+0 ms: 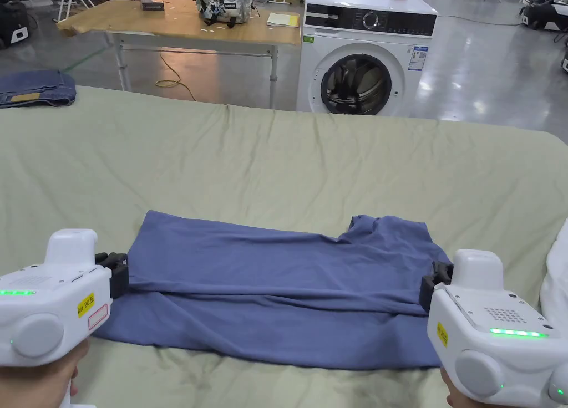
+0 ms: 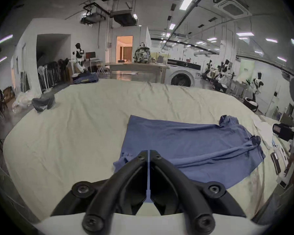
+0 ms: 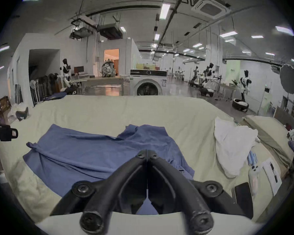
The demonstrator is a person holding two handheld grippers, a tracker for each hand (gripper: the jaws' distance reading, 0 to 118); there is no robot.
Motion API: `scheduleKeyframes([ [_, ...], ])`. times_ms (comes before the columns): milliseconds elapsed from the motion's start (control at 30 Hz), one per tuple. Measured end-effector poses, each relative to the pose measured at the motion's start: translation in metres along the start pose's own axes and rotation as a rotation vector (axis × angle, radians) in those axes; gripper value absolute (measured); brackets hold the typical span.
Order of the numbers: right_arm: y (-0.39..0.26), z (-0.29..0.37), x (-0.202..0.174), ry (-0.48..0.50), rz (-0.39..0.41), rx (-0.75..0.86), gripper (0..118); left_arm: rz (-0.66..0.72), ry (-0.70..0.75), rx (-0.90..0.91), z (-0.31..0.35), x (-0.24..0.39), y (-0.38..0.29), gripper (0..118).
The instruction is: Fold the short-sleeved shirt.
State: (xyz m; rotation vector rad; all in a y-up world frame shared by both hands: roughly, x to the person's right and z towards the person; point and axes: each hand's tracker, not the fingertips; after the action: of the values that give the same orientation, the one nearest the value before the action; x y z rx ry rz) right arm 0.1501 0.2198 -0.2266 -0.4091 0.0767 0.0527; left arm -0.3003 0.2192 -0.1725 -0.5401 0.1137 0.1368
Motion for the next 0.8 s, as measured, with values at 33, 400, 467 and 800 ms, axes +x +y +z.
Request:
scheduleKeyframes([
  [33, -0.001, 0.004, 0.000, 0.006, -0.009, 0.005, 0, 0.010, 0.003, -0.004, 0.003, -0.003, -0.003, 0],
  [400, -0.013, 0.014, 0.007, 0.012, -0.010, -0.026, 0, 0.067, 0.007, -0.331, -0.041, -0.066, 0.003, 0],
  [467, -0.015, 0.013, 0.009, 0.008, -0.007, -0.037, 0, 0.092, -0.030, -0.421, -0.060, -0.077, 0.006, 9],
  [800, -0.028, 0.012, 0.015, -0.007, 0.015, -0.085, 0, -0.023, 0.045, -0.645, -0.108, -0.056, -0.018, 77],
])
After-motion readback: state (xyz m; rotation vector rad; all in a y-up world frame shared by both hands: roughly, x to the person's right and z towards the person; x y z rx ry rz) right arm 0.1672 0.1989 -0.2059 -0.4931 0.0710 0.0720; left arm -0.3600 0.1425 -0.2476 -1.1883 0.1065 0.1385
